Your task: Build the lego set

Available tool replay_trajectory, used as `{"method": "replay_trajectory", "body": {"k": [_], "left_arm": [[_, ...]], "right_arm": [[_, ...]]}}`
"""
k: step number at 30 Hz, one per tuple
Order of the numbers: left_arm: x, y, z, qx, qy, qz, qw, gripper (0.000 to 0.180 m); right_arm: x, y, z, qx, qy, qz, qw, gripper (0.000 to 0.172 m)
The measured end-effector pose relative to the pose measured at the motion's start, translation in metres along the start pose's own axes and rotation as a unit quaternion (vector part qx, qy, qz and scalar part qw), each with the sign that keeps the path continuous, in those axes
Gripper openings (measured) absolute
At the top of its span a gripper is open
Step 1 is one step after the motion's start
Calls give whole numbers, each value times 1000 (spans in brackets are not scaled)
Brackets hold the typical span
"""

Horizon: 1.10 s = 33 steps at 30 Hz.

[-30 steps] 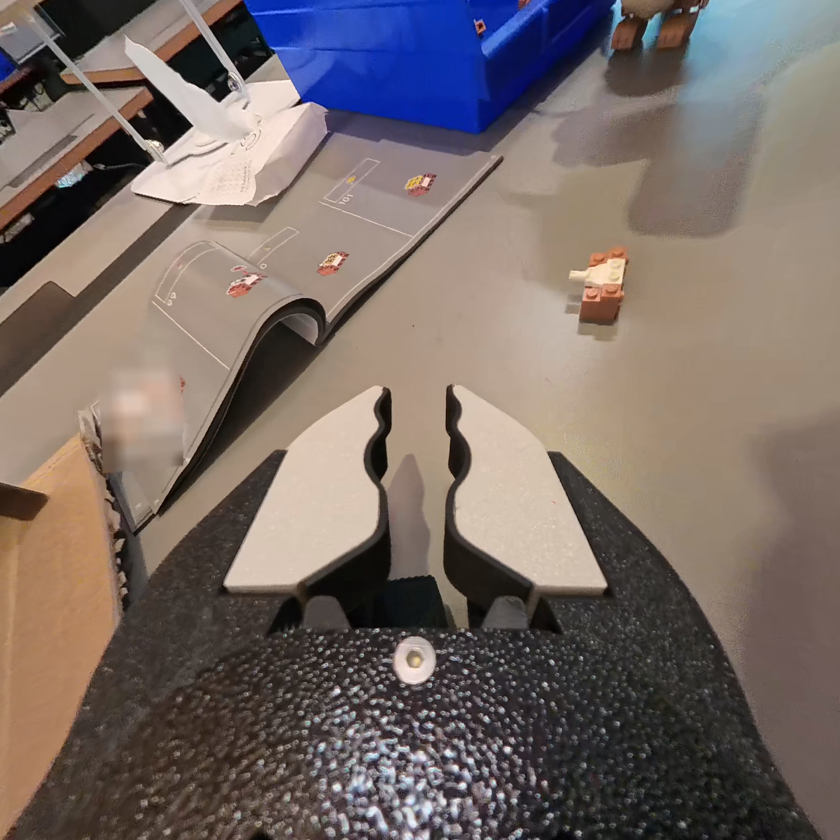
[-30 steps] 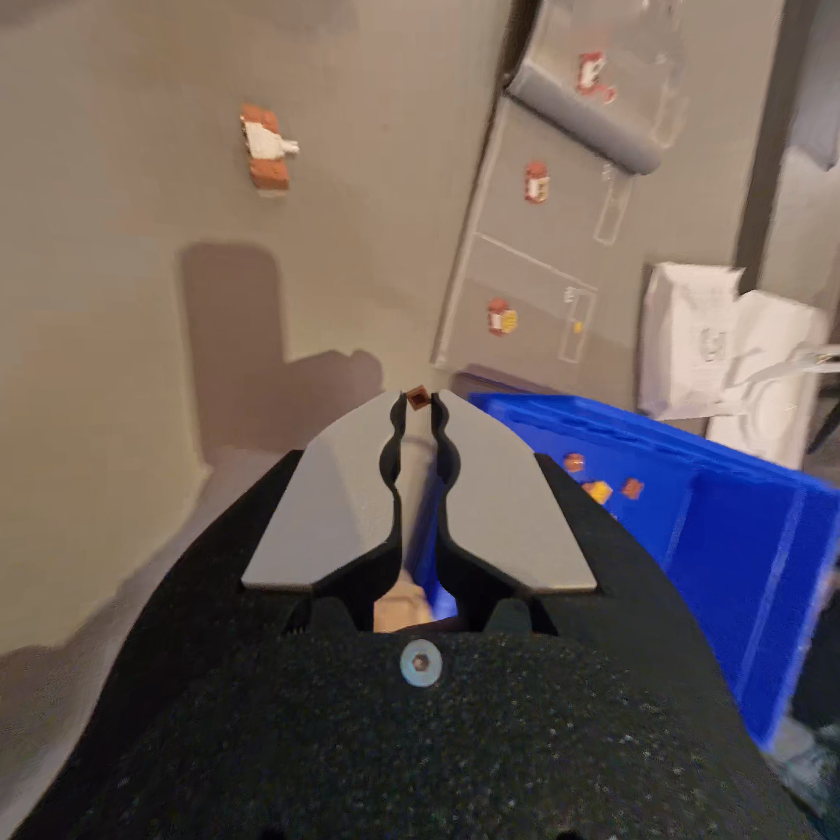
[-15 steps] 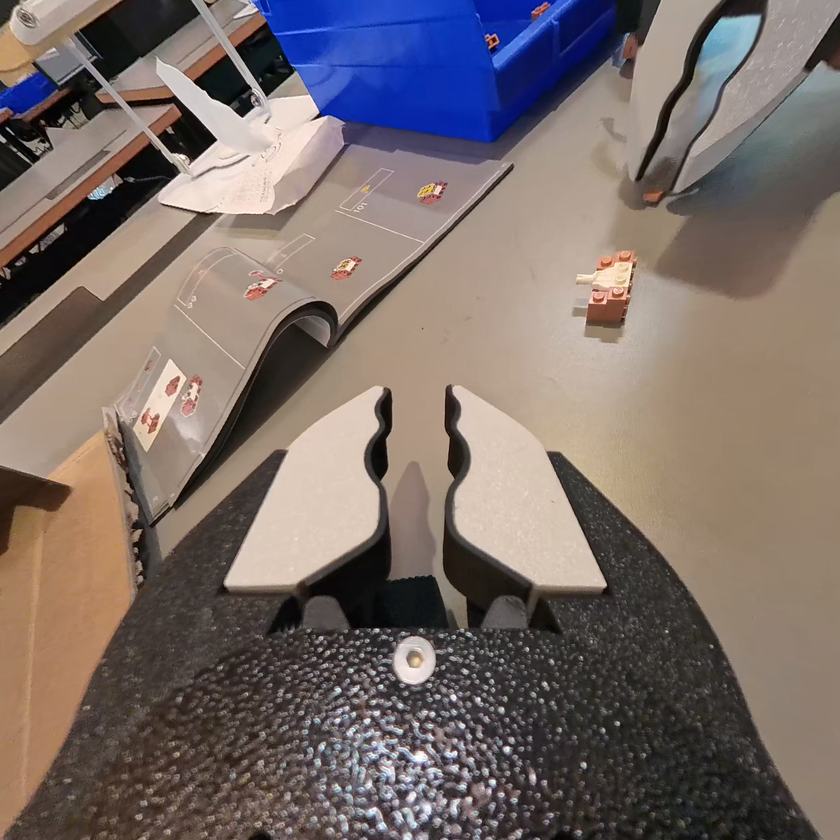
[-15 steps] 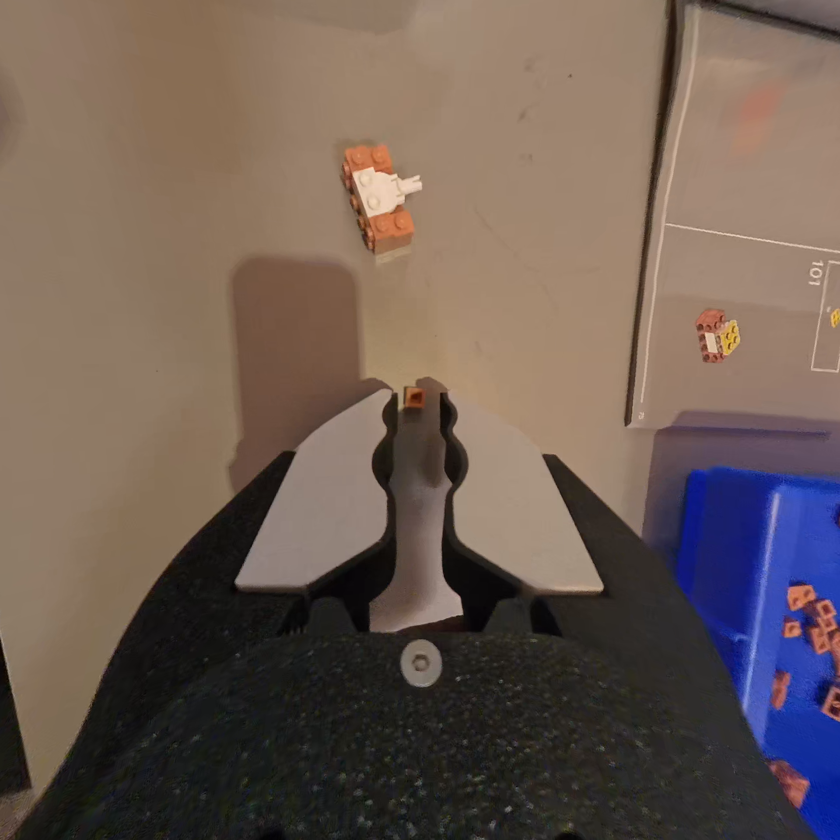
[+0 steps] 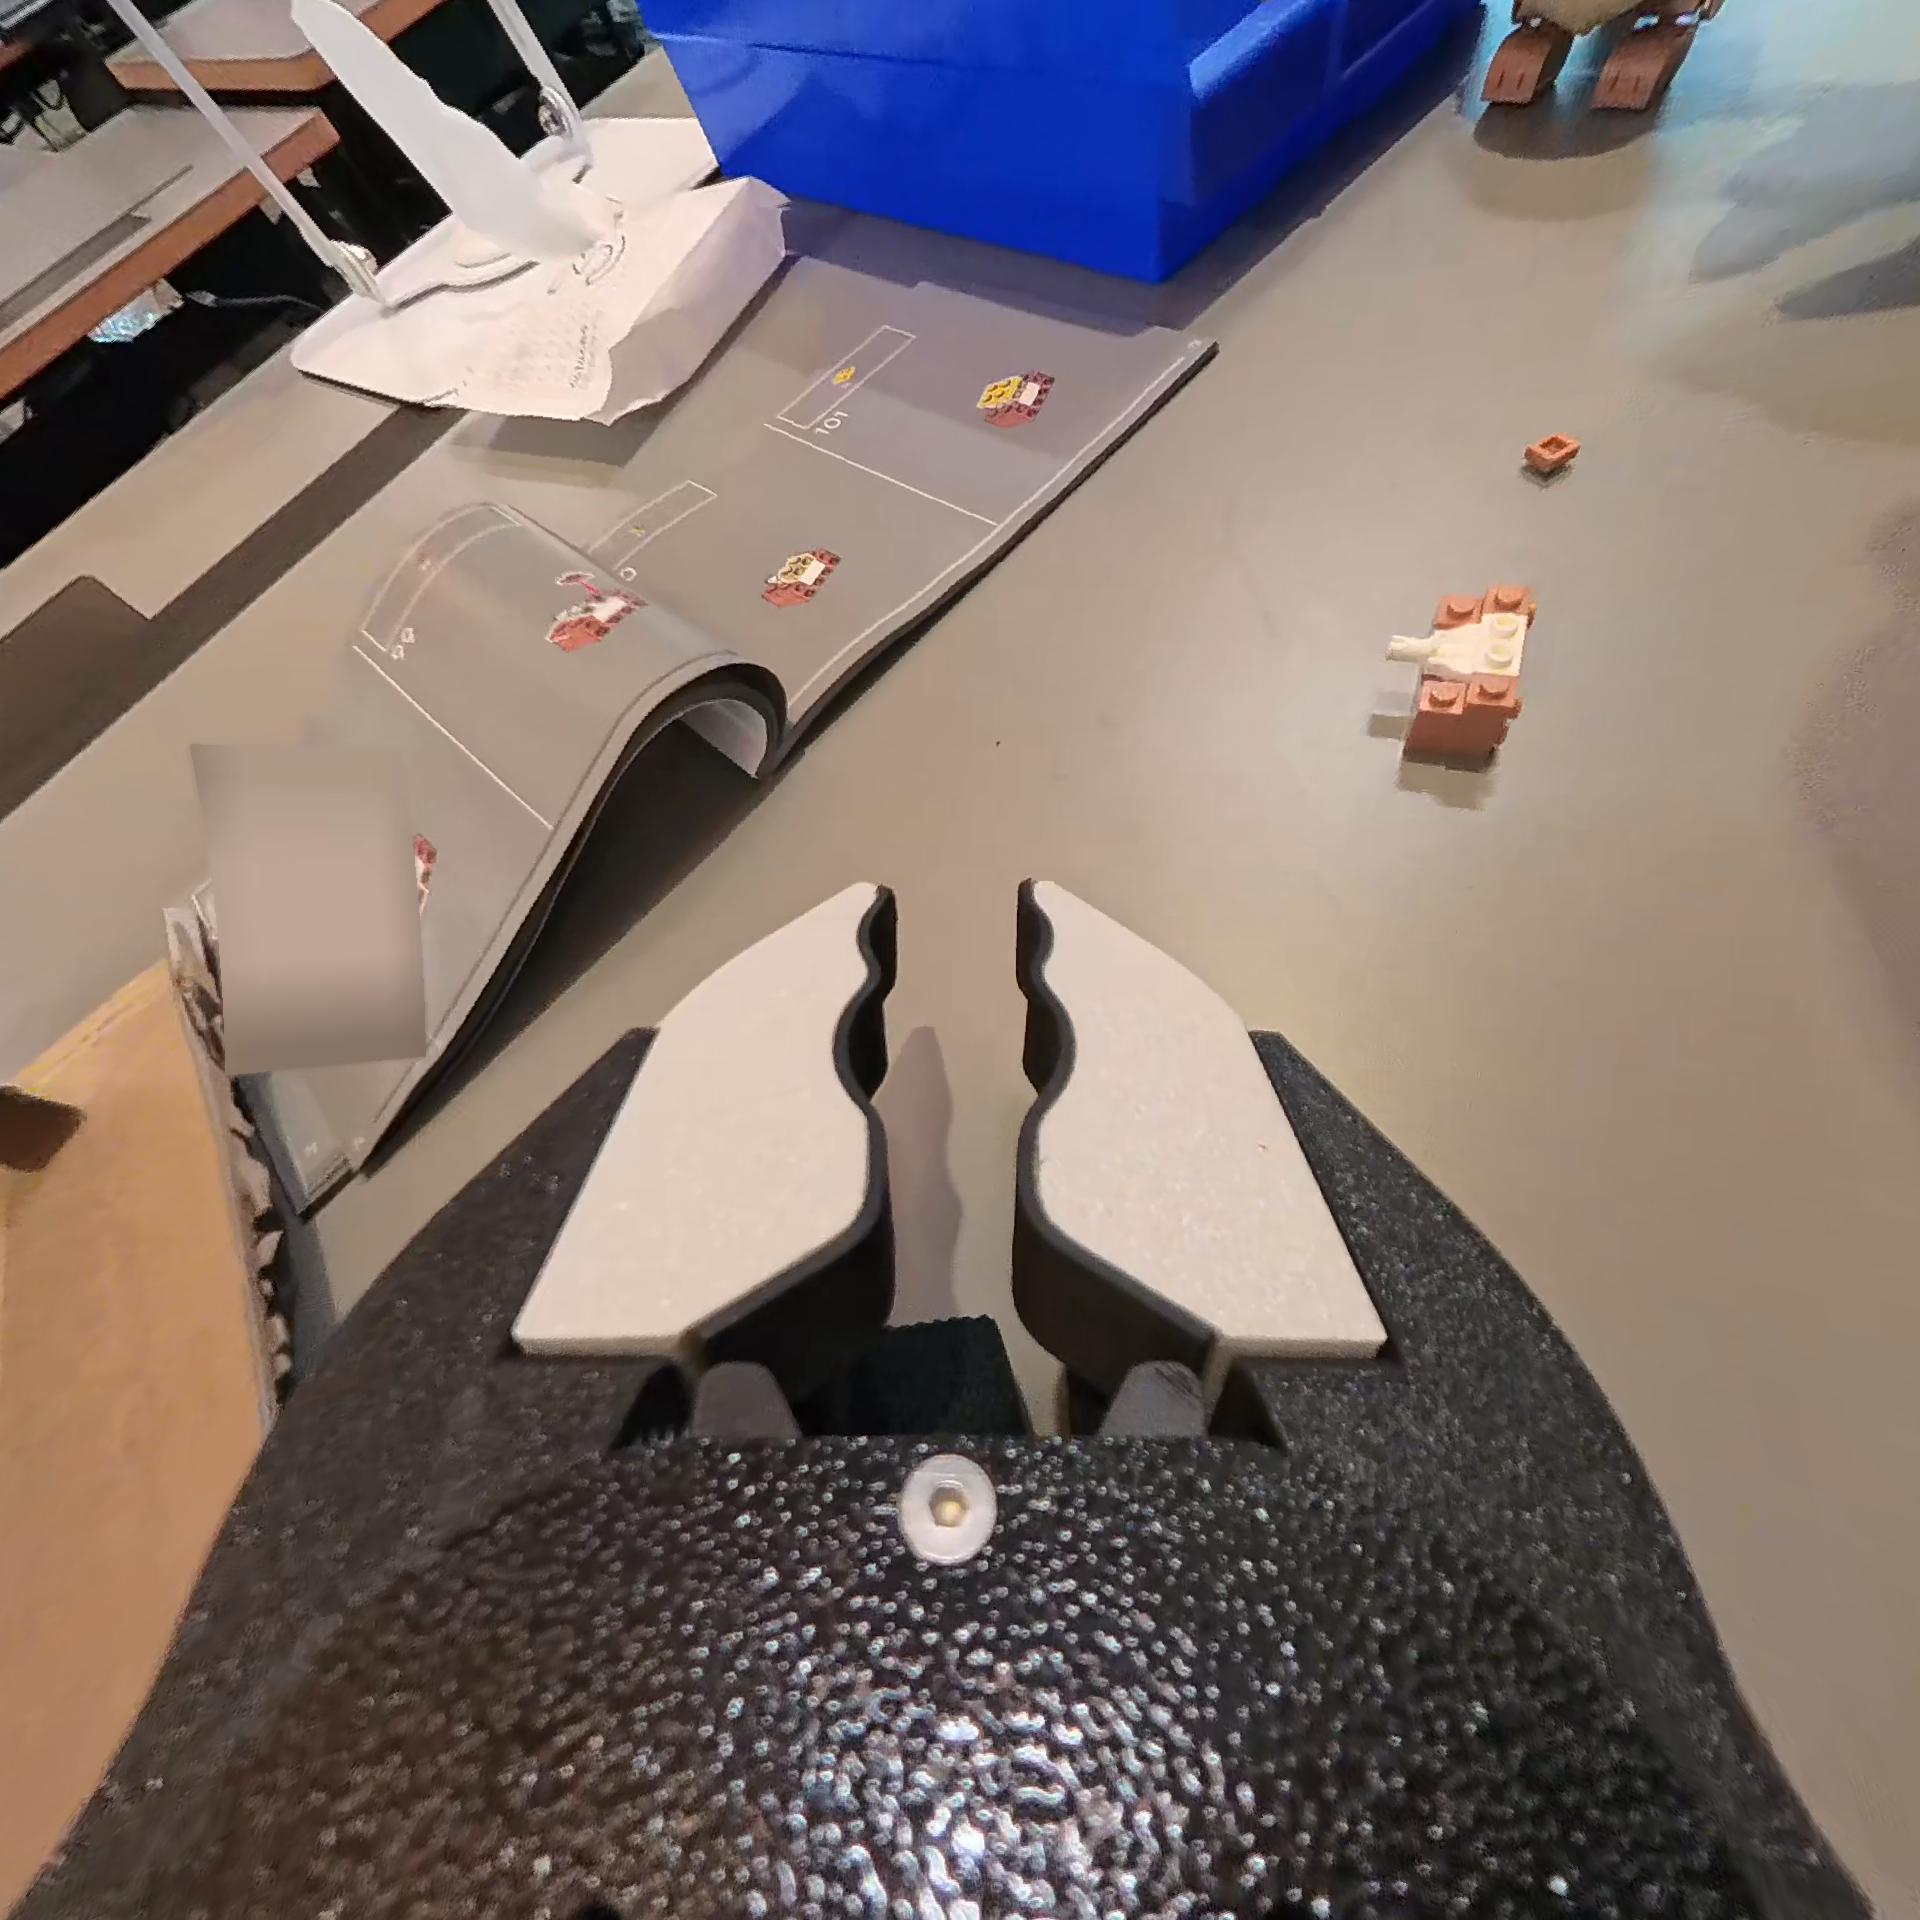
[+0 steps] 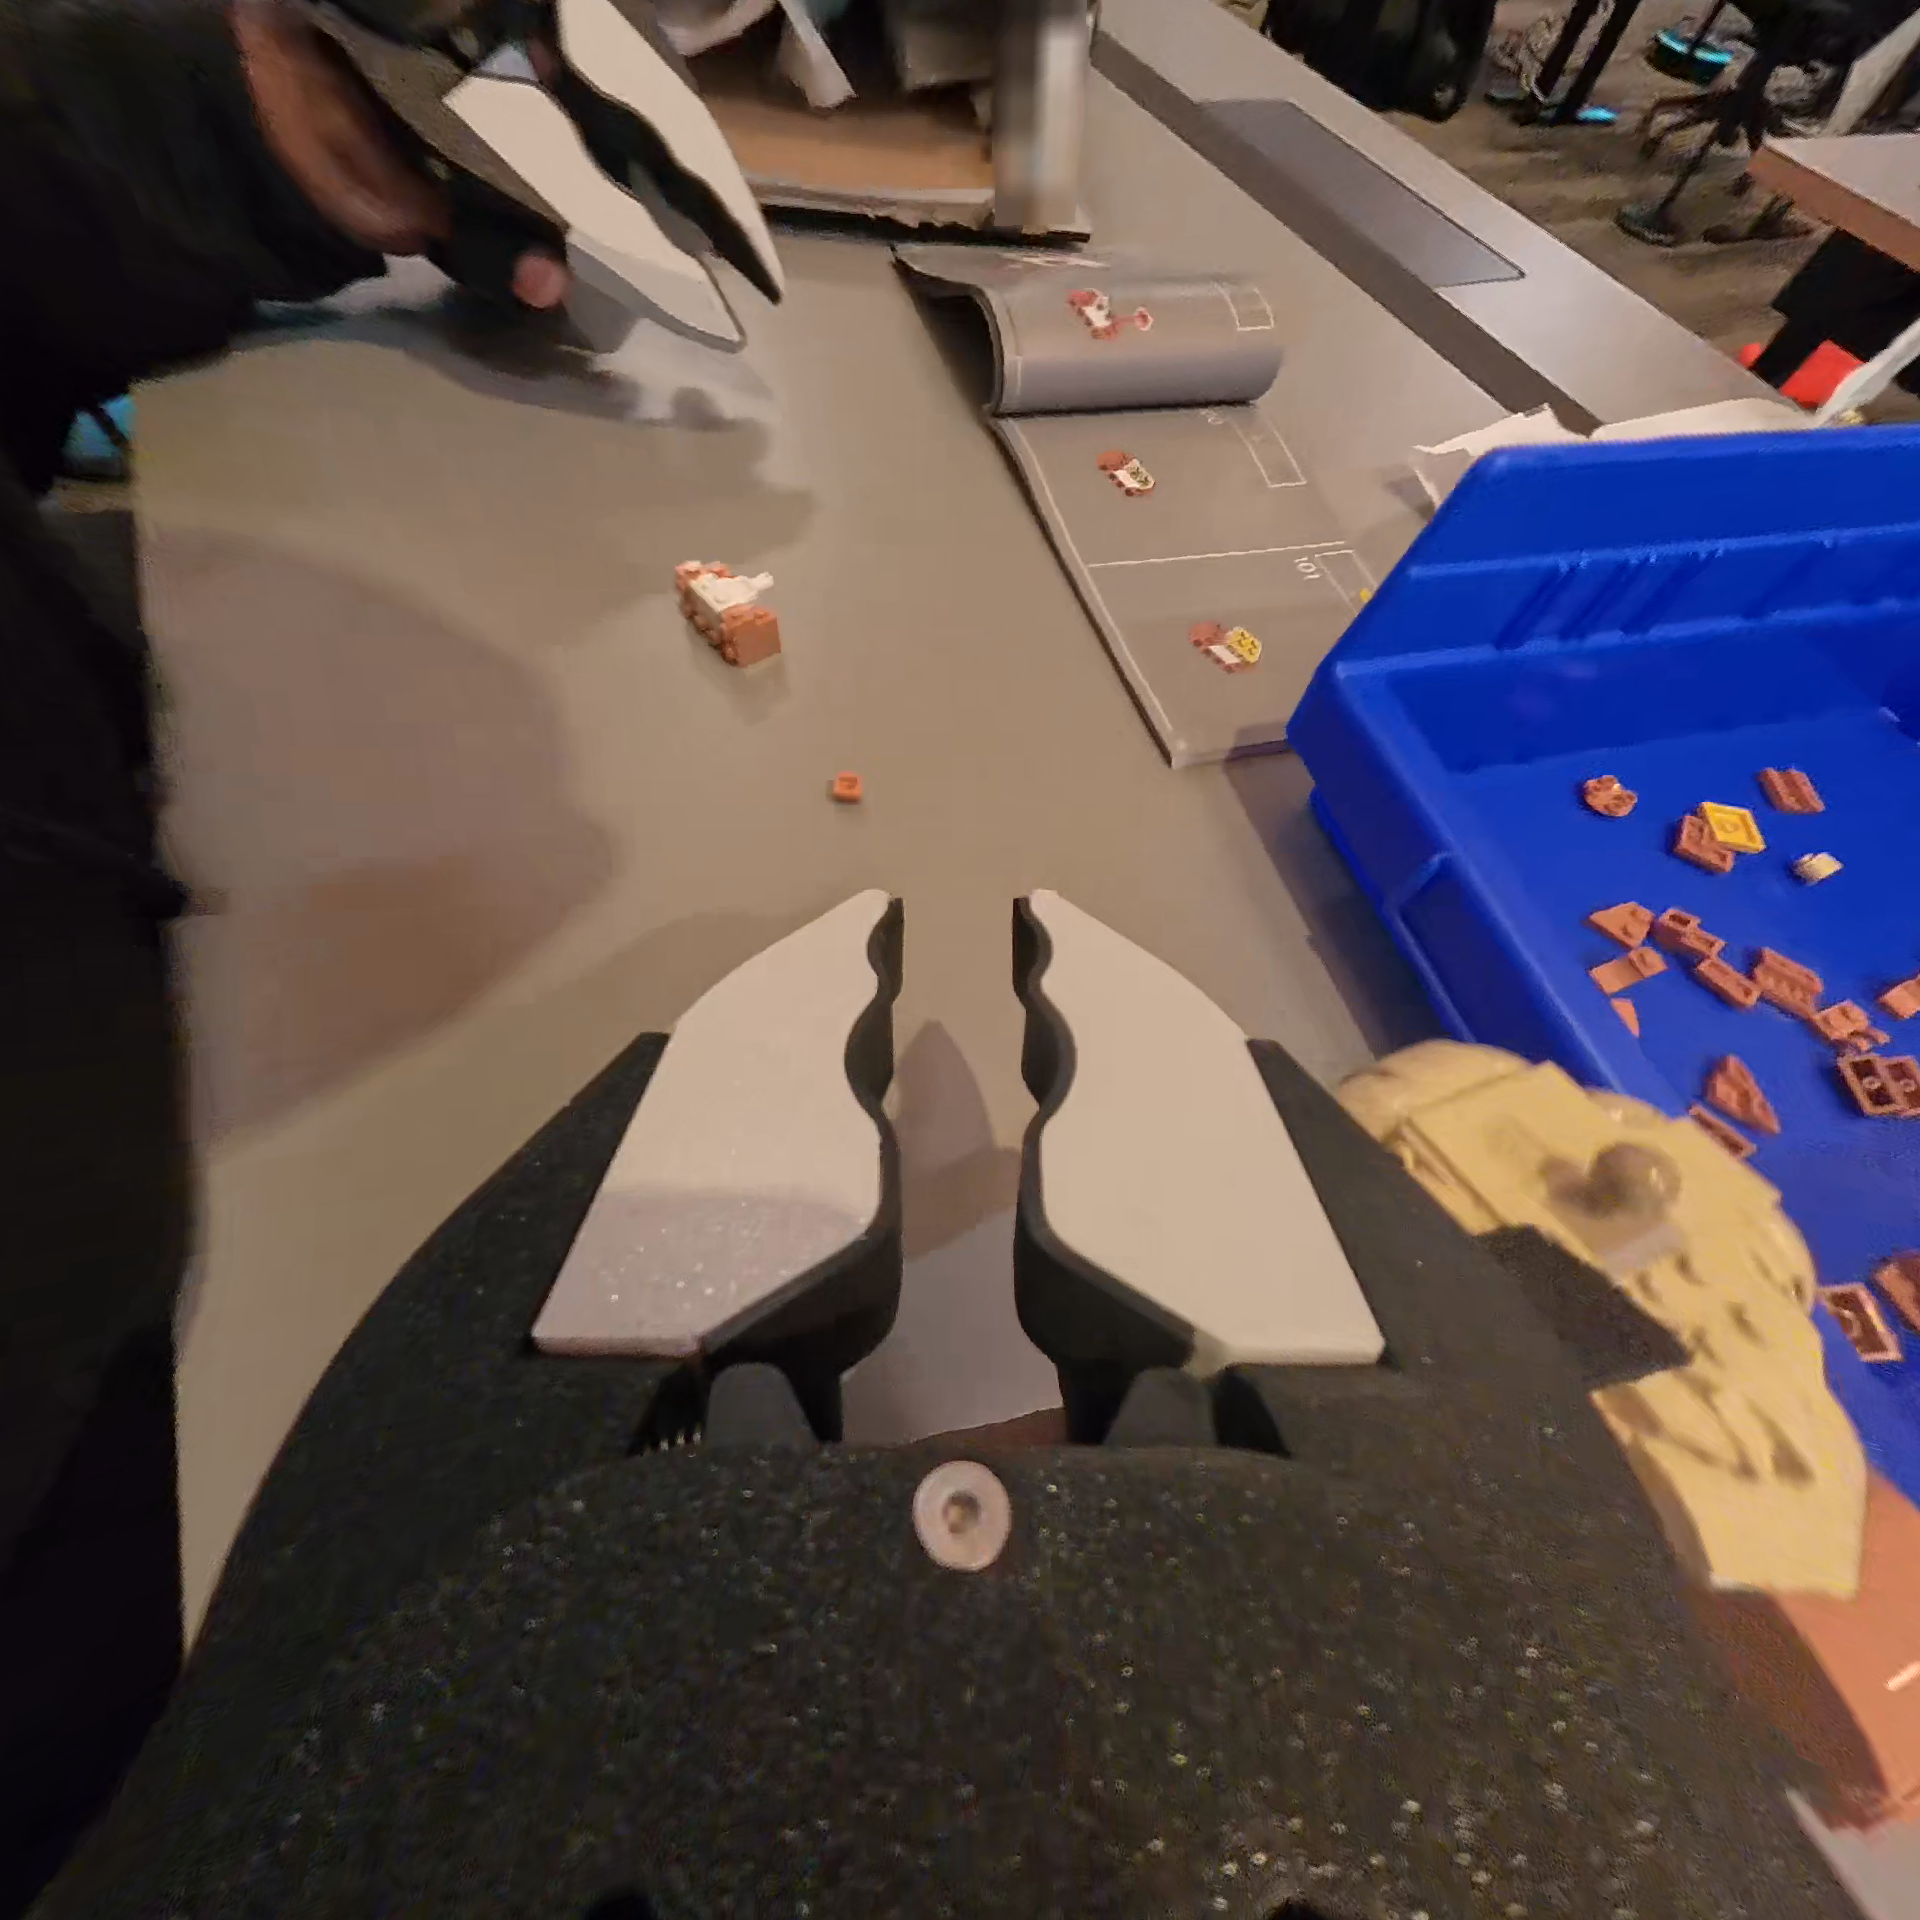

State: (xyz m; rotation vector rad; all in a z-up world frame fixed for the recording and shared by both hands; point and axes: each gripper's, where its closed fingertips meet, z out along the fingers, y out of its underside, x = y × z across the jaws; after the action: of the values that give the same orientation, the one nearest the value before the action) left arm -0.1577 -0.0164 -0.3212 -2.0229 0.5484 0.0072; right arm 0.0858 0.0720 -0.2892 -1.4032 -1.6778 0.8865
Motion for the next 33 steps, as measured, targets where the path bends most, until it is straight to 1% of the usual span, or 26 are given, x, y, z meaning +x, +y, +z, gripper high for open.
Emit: {"method": "replay_trajectory", "body": {"k": [4,6,8,11,13,16,20,25,26,27,28,29,30,32,33], "left_arm": [[5,5,9,-27,27,6,999,21],[5,7,11,-38,34,-3,999,21],[2,7,10,-36,33,-16,999,21],[0,8,11,-43,31,-24,998,20],[0,11,13,-55,32,-31,997,20],[0,13,14,-61,44,-48,996,18],[1,14,14,-64,64,-68,994,17],[1,13,15,-63,58,-61,994,16],[0,6,16,-45,49,-61,996,16],[-1,-9,19,-9,40,-69,997,16],[3,-29,24,24,46,-81,995,16],[10,-49,32,39,65,-84,994,16],[17,-66,42,34,79,-69,994,16],[24,-91,65,-2,74,-3,997,21],[32,-102,76,-13,82,31,996,24]], "right_arm": [[-9,10,-26,32,-54,7,998,18],[-9,17,-37,44,-79,19,996,18],[-2,26,-43,48,-81,33,995,18],[6,41,-45,33,-83,51,995,17],[5,37,-48,52,-87,52,993,15],[7,37,-50,55,-83,59,993,15],[14,34,-55,75,-80,90,990,13],[15,33,-59,86,-82,99,988,11],[14,33,-59,85,-81,96,988,11],[13,33,-59,84,-80,93,989,11],[13,33,-58,82,-78,89,990,11],[14,33,-58,82,-70,83,991,11],[18,33,-58,82,-52,73,993,12],[27,35,-57,76,-9,47,996,15],[33,37,-57,71,16,37,997,17]]}}
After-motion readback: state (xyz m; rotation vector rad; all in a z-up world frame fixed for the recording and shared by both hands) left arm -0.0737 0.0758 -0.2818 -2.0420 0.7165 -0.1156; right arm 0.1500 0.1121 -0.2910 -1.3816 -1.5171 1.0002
